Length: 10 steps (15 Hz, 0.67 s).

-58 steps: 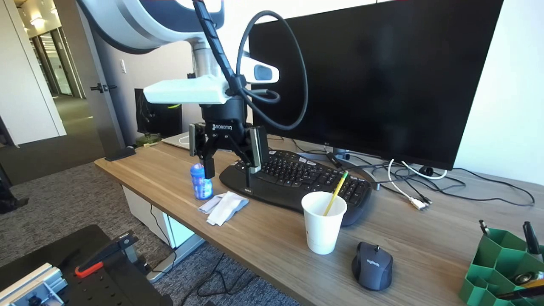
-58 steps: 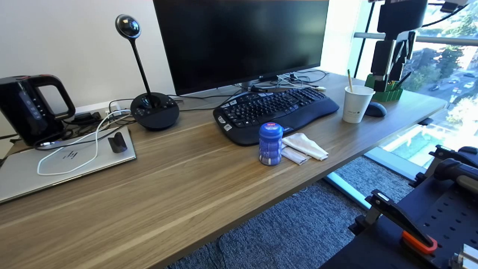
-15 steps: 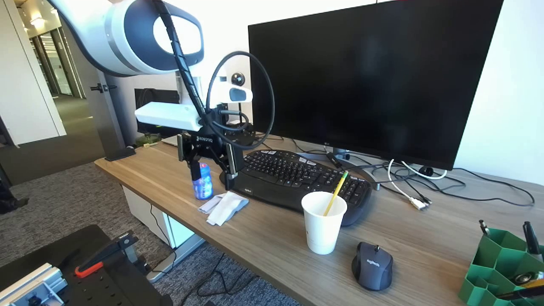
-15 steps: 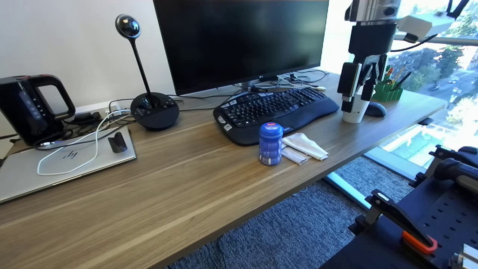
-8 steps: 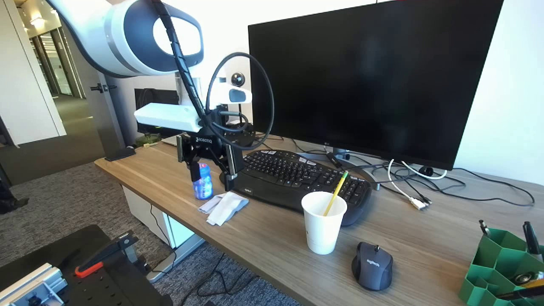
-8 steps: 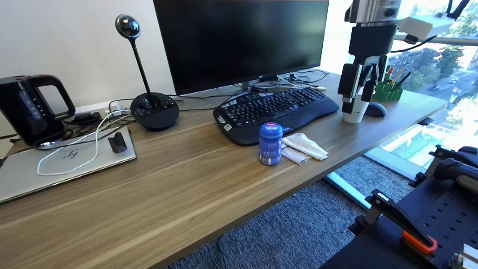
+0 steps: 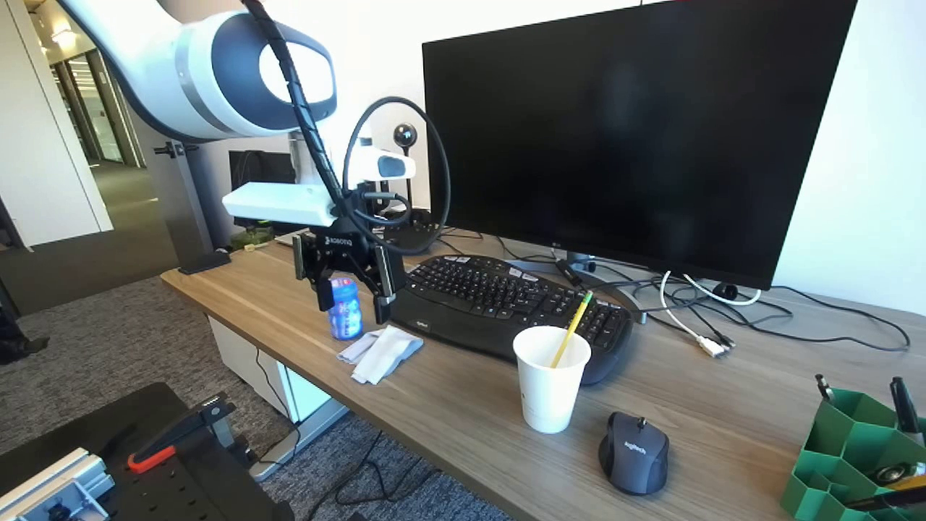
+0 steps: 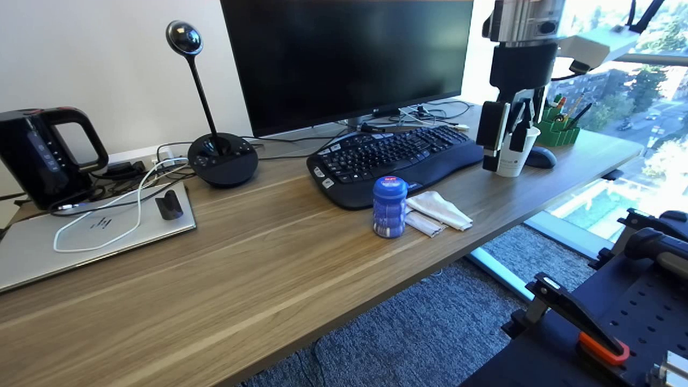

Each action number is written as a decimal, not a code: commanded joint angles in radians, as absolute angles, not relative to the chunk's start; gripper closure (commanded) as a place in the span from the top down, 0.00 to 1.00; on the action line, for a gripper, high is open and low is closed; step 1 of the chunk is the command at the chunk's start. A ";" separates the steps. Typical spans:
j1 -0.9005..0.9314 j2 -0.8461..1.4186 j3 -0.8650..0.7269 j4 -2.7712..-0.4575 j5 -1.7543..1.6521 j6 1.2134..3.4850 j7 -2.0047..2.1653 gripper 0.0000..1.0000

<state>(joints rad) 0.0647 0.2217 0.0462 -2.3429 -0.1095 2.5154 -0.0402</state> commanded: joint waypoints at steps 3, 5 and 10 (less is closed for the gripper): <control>0.099 0.265 0.047 -2.291 -0.132 2.542 0.024 1.00; 0.108 0.284 0.040 -2.275 -0.146 2.559 0.047 1.00; 0.109 0.319 0.039 -2.261 -0.158 2.632 0.063 1.00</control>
